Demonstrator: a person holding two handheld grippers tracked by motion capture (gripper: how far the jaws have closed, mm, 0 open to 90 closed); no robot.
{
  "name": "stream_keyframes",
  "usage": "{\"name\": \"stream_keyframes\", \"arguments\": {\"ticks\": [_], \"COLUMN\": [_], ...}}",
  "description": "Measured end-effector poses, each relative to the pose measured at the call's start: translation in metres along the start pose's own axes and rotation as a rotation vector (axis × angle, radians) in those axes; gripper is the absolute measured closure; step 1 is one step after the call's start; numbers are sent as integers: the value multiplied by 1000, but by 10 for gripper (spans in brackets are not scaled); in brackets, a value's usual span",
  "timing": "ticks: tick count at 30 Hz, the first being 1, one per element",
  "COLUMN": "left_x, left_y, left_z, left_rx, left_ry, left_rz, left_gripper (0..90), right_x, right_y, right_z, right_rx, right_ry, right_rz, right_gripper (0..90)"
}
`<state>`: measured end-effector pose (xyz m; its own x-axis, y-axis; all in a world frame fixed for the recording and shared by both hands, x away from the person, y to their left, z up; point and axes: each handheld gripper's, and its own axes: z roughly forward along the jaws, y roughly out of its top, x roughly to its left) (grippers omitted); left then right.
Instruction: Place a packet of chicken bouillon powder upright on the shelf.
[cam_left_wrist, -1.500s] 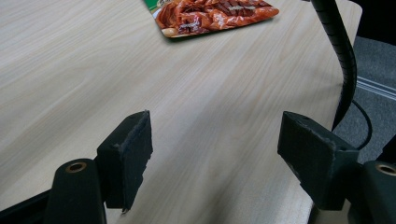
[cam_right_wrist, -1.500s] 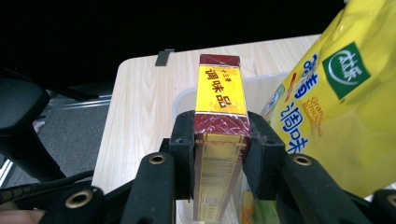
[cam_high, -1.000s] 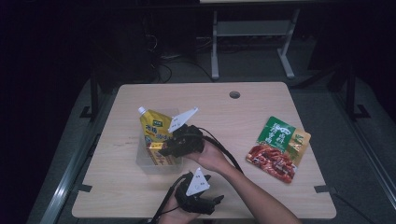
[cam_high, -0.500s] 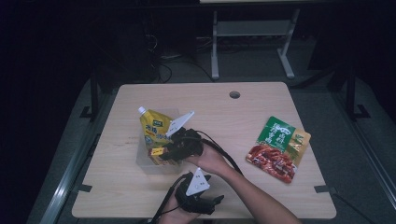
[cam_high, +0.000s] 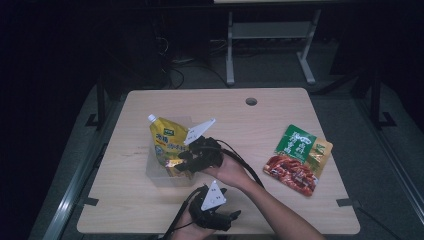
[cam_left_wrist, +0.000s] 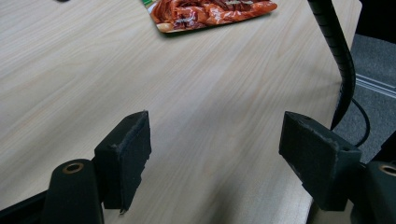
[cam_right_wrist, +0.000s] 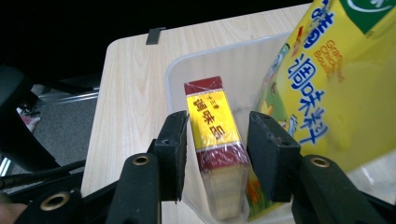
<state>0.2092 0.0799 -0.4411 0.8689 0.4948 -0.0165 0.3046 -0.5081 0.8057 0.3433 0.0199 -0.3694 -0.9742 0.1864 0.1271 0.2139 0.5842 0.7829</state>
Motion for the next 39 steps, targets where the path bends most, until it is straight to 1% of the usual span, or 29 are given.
{"name": "stream_keyframes", "arguments": {"ticks": [1, 3, 8, 9, 10, 11, 13, 14, 15, 16, 18, 19, 20, 21, 24, 29, 32, 33, 36, 39], "left_x": [0, 0, 0, 0, 0, 0, 0, 1, 1, 2, 1, 1, 1, 1, 0, 2, 4, 4, 5, 6], "left_y": [0, 0, 0, 0, 0, 0, 0, 0, 0, 1, 0, 0, 0, 0, 0, 1, 2, 2, 2, 2], "left_z": [0, 0, 1, 1, 1, 1, 1, 1, 1, 1, 2, 2, 3, 3, 4, 4, 3, 2, 1, 1], "left_rx": [0, 1, -2, 5, 3, 7, 8, 12, 11, 12, 20, 21, 22, 23, 22, 20, 30, 21, 24, 21], "left_ry": [0, -1, -1, -1, 0, 1, 1, 6, 7, 6, 5, 4, 3, 2, 2, -1, 2, 7, 7, 7], "left_rz": [2, 0, -3, 3, 2, 7, 6, 12, 11, 22, 16, 18, 17, 15, 12, 0, 10, 4, 18, 17], "left_gripper": [245, 245, 245, 245, 245, 244, 244, 245, 245, 245, 245, 245, 245, 246, 246, 246, 246, 245, 245, 244], "right_x": [-1, 0, 0, 1, 1, 2, 1, 1, -1, -1, -1, -2, -2, -3, -5, -7, -9, -10, -11, -12], "right_y": [-1, -2, -3, -3, -4, -4, -6, -7, -9, -10, -12, -14, -15, -17, -20, -25, -29, -31, -36, -40], "right_z": [-1, -4, -11, -14, -16, -19, -23, -26, -27, -29, -33, -36, -39, -41, -47, -58, -65, -67, -72, -77], "right_rx": [1, -3, -18, -23, -26, -31, -32, -39, -35, -35, -31, -31, -36, -37, -42, -42, -44, -43, -38, -31], "right_ry": [-3, -4, -8, -5, -9, -8, -10, -7, -8, -5, -10, -15, -18, -23, -32, -52, -63, -66, -83, -97], "right_rz": [-8, 2, 1, 7, -2, 8, 3, 17, 13, 27, 31, 18, 35, 27, 50, 60, 78, 80, 88, 110], "right_gripper": [568, 550, 523, 518, 514, 511, 505, 499, 494, 493, 489, 488, 484, 483, 475, 458, 446, 445, 433, 418]}}
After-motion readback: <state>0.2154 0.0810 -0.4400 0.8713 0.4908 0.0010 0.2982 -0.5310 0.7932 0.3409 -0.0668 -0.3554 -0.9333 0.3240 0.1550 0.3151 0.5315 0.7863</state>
